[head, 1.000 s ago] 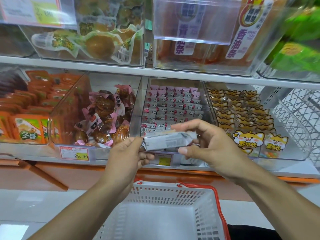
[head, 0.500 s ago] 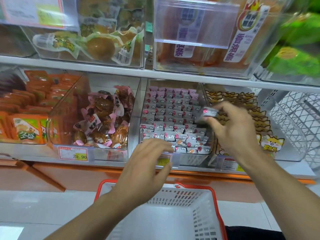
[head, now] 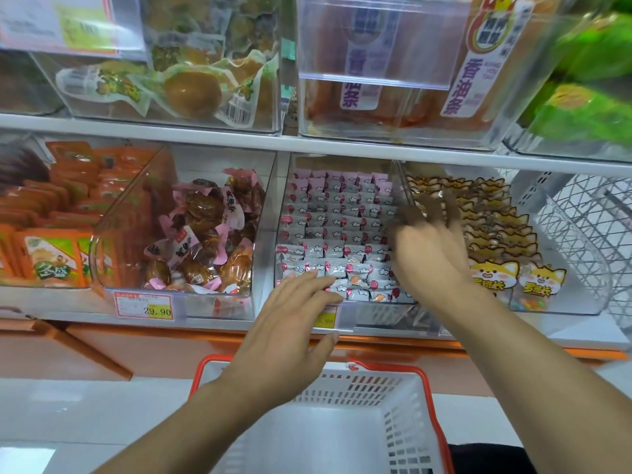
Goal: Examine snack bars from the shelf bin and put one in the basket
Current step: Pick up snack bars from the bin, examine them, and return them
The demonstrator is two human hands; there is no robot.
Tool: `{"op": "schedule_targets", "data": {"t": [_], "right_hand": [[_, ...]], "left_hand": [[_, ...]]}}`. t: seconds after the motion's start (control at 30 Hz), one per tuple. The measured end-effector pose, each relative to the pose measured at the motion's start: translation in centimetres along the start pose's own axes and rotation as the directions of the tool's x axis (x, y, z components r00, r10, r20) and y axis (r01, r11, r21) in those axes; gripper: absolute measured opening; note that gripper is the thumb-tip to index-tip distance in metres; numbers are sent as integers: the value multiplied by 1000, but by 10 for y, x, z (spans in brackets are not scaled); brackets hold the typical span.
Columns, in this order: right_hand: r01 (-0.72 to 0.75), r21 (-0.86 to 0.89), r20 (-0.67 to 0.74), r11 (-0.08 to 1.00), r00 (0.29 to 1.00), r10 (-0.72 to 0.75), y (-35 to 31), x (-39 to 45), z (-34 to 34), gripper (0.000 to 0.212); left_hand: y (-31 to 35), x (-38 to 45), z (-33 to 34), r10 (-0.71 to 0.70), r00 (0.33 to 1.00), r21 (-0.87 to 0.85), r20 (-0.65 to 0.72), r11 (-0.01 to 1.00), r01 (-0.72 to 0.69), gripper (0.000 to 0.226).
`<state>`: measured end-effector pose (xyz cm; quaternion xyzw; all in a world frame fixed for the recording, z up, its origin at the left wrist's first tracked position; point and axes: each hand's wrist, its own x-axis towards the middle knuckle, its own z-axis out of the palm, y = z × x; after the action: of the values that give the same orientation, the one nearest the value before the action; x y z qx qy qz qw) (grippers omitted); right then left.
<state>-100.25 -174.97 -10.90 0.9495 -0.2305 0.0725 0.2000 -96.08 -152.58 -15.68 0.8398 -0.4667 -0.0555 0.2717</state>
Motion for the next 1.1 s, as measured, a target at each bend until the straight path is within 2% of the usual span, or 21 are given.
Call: {"op": "schedule_targets", "data": {"t": [0.1,0.17,0.27,0.4,0.5,0.57,0.67,0.8,0.87,0.97,1.03,1.1], "right_hand": [[40,51,-134,998,991,-33,-6,7,1,35],[109,69,-118,992,988,-100,-12,9,2,35],[121,70,-47,990,992,-118,-16,10,7,36],[51,167,-43,985,998,-44,-15,12,8,32],[-1,375,-127,927,990,52,-17,10,6,26],[-33,610,-143,791,978,151,-15,8,3,21],[-122,801,-72,586,952,297,-8,9,3,23],[-2,955,-157,297,846,510,-2,-9,-8,17],[67,980,-157,187,837,525,-7,-22,-17,14],[12,995,36,-96,880,474,-20,-39,-26,17],[-115,949,227,-294,896,382,-29,-49,-30,12],[-214,872,361,-441,889,282,-37,-57,-32,8]], "left_hand": [[-2,-1,1,9,1000,6,1,1000,-9,48],[-2,-1,1,10,1000,6,3,1000,-10,47],[-2,-2,1,17,1000,1,1,1000,-17,47],[-1,-3,0,14,1000,-27,-7,1000,-14,44],[-1,-4,-1,8,1000,-50,-25,999,-9,40],[-2,-4,-1,13,999,-60,-41,998,-15,36],[-2,-4,-2,20,997,-68,-79,997,-25,33],[0,-3,-5,-18,981,-160,-193,987,-13,32],[4,-3,-10,-163,953,-334,-256,940,70,28],[9,1,-19,-385,894,-644,-229,749,157,23],[10,4,-23,-426,888,-774,-172,616,146,24],[10,4,-25,-439,887,-817,-143,558,144,16]]}}
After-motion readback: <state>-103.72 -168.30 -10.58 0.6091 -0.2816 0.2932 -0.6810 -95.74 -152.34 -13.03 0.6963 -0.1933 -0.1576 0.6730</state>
